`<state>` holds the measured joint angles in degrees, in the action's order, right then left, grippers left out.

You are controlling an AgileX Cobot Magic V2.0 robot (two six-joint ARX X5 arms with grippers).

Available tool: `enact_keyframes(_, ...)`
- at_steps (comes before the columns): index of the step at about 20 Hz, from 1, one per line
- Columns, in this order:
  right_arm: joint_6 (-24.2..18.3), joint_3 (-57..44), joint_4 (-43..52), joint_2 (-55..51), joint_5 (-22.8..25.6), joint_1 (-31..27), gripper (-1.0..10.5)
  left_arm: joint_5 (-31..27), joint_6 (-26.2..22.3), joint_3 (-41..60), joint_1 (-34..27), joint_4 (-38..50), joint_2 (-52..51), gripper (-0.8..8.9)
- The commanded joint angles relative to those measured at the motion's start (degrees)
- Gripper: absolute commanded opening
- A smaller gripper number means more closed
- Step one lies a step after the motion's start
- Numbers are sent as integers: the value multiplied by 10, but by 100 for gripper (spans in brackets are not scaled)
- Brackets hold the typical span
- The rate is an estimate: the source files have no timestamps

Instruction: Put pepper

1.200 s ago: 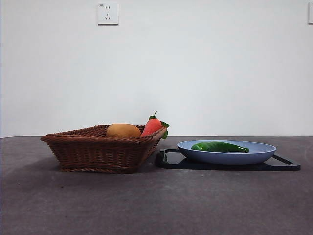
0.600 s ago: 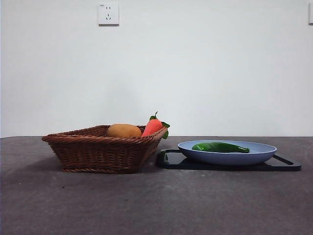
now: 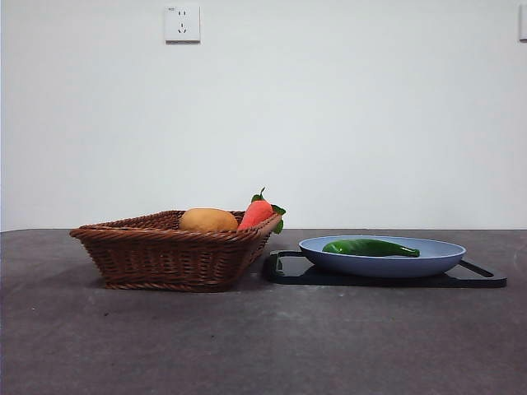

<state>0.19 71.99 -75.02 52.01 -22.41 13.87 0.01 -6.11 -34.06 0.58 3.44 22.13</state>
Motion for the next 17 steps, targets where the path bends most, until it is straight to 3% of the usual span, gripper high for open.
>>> enact_keyframes(1, -1, 10, 4, 4, 0, 2, 11, 0, 21, 92, -11, 26, -47, 8)
enact_keyframes(8, -1, 10, 4, 5, 0, 2, 11, 0, 74, 272, -22, 25, -161, 8)
enact_keyframes(17, -1, 10, 4, 5, 0, 2, 11, 0, 81, 329, -22, -49, -220, 8)
